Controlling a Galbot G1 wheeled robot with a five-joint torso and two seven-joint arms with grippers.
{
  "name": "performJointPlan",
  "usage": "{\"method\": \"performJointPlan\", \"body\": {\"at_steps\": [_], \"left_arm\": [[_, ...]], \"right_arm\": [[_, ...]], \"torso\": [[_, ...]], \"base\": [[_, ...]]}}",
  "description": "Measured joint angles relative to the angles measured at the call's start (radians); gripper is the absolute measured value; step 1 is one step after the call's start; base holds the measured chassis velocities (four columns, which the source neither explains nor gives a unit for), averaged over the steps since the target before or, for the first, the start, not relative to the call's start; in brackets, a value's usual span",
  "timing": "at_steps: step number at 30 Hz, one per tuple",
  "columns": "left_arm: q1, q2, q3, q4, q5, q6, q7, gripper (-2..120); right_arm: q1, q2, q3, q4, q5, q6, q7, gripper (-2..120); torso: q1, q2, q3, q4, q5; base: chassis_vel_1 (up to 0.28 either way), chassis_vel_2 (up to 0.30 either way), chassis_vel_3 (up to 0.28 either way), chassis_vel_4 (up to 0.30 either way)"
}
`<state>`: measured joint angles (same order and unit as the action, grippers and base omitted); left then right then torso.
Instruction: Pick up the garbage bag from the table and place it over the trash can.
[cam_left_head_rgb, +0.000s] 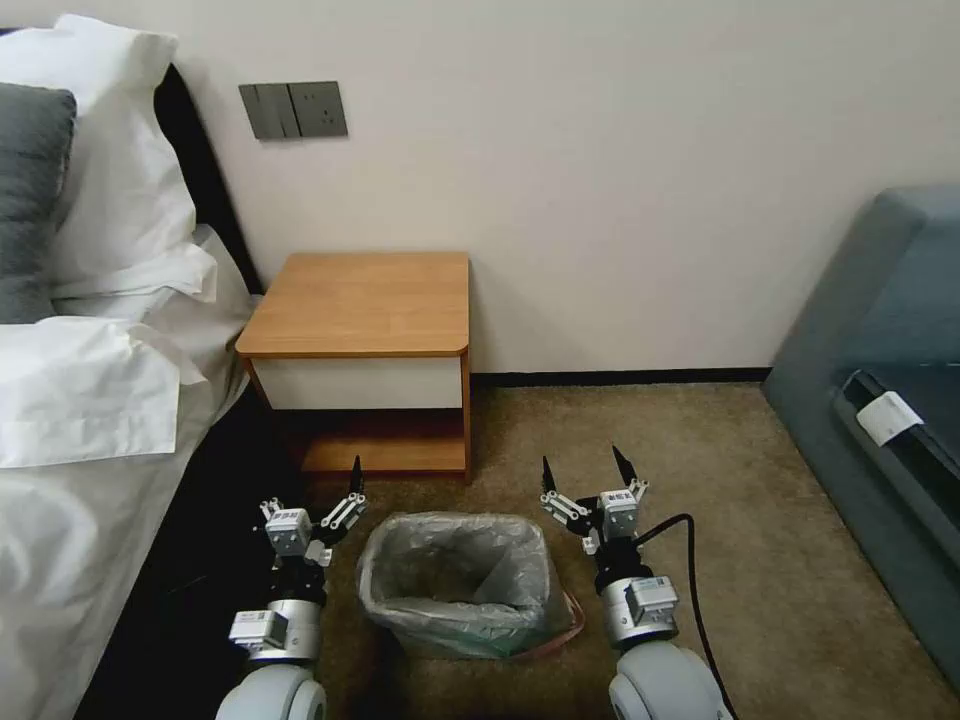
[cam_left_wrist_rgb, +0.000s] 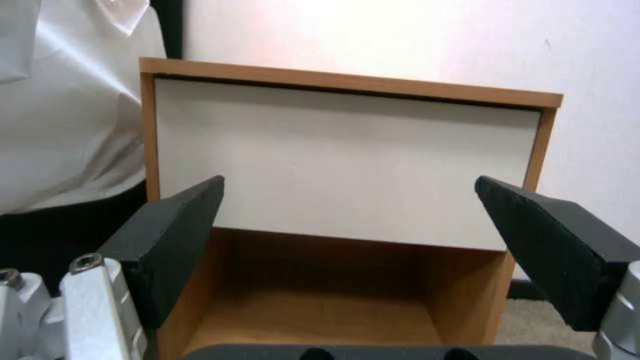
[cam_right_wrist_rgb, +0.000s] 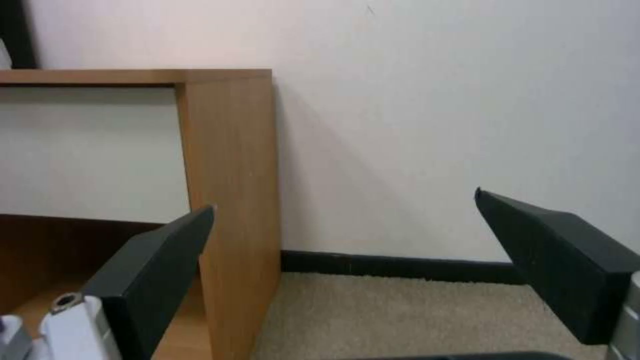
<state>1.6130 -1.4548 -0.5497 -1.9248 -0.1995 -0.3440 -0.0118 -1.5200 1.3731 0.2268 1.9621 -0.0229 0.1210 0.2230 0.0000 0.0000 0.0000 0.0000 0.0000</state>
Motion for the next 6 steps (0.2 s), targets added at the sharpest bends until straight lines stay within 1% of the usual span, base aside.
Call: {"method": "performJointPlan", "body": {"at_steps": [6], "left_arm": [[0.0,0.0,0.0,0.0,0.0,0.0,0.0,95]], "right_arm": [[0.0,0.0,0.0,0.0,0.0,0.0,0.0,100]], "torso": [[0.0,0.0,0.0,0.0,0.0]], "base": [[0.0,0.0,0.0,0.0]]}}
